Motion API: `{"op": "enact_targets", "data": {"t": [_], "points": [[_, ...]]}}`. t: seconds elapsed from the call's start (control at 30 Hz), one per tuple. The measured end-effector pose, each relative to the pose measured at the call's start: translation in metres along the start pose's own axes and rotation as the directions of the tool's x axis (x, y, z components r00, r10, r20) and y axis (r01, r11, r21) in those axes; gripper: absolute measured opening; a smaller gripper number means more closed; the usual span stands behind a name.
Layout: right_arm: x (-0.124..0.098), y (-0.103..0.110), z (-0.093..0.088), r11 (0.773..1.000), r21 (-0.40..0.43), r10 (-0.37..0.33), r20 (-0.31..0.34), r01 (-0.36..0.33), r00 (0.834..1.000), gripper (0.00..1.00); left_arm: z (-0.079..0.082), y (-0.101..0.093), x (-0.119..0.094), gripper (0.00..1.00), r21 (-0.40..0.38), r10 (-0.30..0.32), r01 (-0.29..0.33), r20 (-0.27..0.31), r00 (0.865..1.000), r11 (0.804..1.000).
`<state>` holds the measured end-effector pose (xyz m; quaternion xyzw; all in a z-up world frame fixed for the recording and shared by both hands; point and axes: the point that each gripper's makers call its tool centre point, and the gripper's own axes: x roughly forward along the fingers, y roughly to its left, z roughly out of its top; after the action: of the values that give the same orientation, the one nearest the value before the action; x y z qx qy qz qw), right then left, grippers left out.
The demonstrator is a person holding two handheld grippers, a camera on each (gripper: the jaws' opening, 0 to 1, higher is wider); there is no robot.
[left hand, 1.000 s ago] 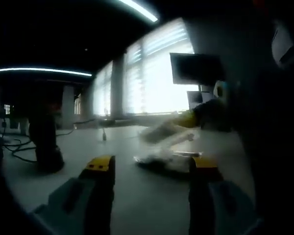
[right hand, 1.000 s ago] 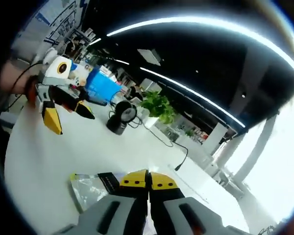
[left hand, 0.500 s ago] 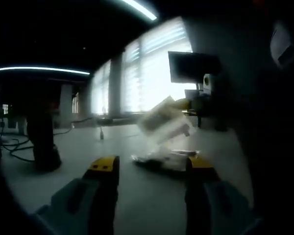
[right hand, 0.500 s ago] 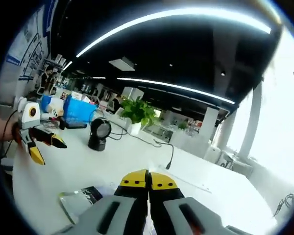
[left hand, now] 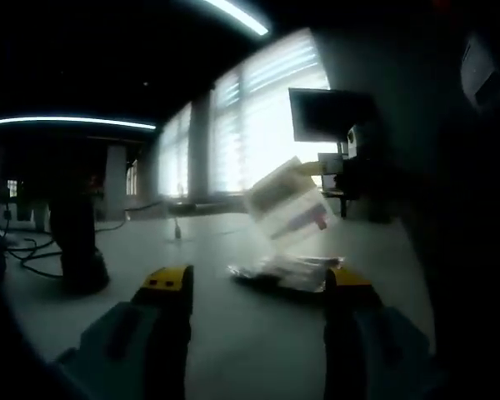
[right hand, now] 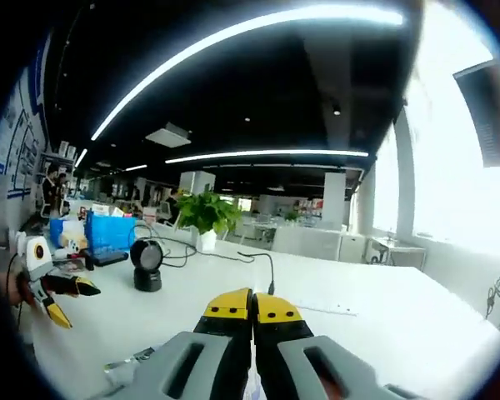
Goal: Clip sheet goods on table flip sheet goods clip sheet goods scan sheet goods put sheet goods back to table
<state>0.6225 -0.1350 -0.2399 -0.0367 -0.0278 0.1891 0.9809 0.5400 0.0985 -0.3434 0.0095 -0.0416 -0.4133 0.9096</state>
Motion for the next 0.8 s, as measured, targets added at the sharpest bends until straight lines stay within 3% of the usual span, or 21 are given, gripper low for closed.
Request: {"op": "enact_targets", "data": {"t": [0.17,0.27,0.37,0.6,0.8], "points": [[-0.009,-0.019,0.002,0.993,0.097,-0.078,0.046,0.073,0.996,0.0,0.0,0.0,0.0,0.57,0.005,0.002,-0.002,-0.001,1.0,1.0],[-0.015,-0.038,-0.002,0.968,0.228,-0.124,0.071,0.105,0.99,0.0,-0.002,0.0,0.001,0.56,0.003,-0.001,0.001,-0.007,1.0,1.0],[-0.022,-0.05,-0.01,0.951,0.274,-0.17,0.069,0.145,0.983,0.0,-0.003,0.0,0.001,0.57,0.003,0.001,-0.001,-0.012,1.0,1.0],[-0.047,-0.08,-0.027,0.895,0.365,-0.311,0.102,0.256,0.945,0.0,-0.003,0.0,0.001,0.57,0.006,0.002,-0.002,-0.013,1.0,1.0],[-0.068,-0.107,-0.048,0.835,0.438,-0.396,0.057,0.334,0.916,0.0,-0.002,-0.003,0.002,0.62,0.012,-0.008,0.008,-0.009,1.0,1.0]]}}
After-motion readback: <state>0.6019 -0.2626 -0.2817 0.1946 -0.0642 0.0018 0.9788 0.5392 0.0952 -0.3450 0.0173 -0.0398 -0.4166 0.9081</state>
